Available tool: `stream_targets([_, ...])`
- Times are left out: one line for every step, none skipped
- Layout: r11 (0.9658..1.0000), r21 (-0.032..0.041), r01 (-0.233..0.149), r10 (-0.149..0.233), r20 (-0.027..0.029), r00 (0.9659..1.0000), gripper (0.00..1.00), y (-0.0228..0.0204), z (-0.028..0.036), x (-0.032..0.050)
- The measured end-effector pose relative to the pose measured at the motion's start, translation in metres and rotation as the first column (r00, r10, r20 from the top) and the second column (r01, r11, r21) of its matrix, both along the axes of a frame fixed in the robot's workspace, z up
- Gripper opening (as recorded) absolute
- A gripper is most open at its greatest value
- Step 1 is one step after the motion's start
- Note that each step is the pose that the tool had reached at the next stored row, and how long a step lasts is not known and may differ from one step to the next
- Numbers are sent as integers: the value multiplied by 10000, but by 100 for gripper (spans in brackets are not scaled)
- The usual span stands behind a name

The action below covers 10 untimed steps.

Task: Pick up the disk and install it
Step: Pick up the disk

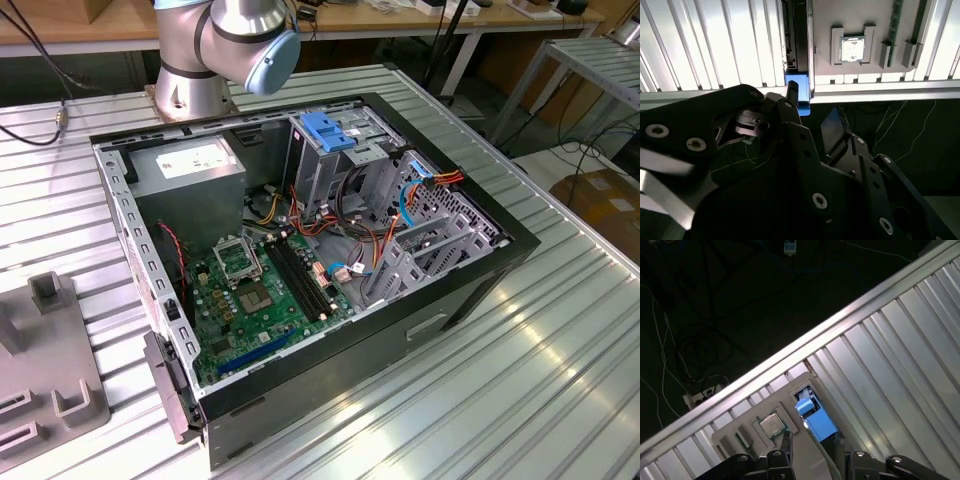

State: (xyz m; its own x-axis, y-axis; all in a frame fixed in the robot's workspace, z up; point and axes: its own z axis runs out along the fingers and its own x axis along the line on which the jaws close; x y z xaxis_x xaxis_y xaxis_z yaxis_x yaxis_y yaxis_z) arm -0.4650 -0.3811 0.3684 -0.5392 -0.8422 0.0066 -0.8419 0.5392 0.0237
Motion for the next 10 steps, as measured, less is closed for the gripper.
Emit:
stream_targets([9996, -1, -279, 279, 5, 9996, 46, 0, -10, 0])
stream_targets([9991, -1, -431, 431, 6, 9991, 46, 0, -17, 0])
stream_targets([9984, -2, -565, 565, 7, 9984, 46, 2, -26, 0])
stream_targets([9978, -2, -667, 667, 8, 9978, 46, 7, -36, 0])
stream_targets([9973, -2, -728, 728, 7, 9973, 46, 22, -48, 0])
stream_targets([9972, -1, -754, 754, 7, 9972, 46, 37, -59, 0])
stream_targets([9969, -2, -791, 791, 7, 9969, 46, 60, -76, 1])
stream_targets([9956, 0, -933, 933, 12, 9956, 46, 76, -107, 0])
stream_targets([9941, 0, -1083, 1083, 11, 9941, 46, 76, -119, 1])
stream_targets([9919, -1, -1267, 1267, 9, 9919, 46, 76, -130, 1])
